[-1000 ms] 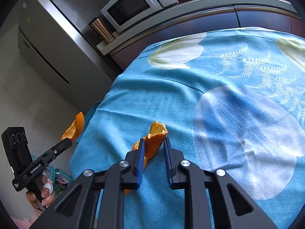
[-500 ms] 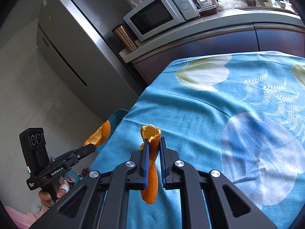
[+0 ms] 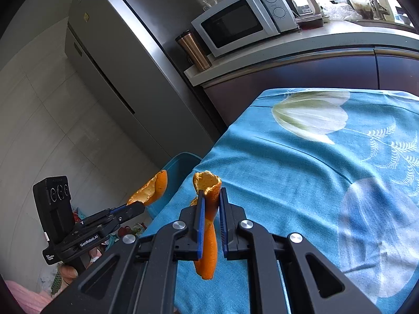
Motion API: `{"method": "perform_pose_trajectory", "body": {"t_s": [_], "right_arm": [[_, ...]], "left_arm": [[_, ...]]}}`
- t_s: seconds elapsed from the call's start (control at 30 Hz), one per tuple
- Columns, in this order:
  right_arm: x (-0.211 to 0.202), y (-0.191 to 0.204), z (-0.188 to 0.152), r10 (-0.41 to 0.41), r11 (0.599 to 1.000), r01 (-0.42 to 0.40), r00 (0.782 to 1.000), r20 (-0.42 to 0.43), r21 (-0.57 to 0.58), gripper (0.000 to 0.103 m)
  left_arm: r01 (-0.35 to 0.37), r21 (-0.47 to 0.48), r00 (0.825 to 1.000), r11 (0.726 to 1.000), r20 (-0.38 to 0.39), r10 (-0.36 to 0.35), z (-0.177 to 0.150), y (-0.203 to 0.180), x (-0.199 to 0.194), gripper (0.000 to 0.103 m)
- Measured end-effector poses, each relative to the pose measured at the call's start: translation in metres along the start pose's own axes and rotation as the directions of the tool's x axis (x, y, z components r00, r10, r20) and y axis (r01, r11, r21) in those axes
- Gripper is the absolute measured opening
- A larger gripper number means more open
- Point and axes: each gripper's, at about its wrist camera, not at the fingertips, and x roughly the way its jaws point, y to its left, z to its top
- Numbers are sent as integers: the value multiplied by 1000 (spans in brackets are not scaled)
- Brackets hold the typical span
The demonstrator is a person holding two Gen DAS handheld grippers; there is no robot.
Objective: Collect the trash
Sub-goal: 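Carry the peel with the left tool while the right tool carries its peel over the bin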
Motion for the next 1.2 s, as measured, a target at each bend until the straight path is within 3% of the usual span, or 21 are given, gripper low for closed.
{"method": "perform_pose_trajectory", "body": {"t_s": [0.63,1.2], "right_arm": [[58,53,23,58,991,-65,996,-60,-119,9],[98,80,34,100,983,-114,990,-103,-144,9]], "left_arm": [[-92,-64,995,994,32,94,8,47,-10,15],[-151,-107,988,983,25,155,10,76,-7,15]]}}
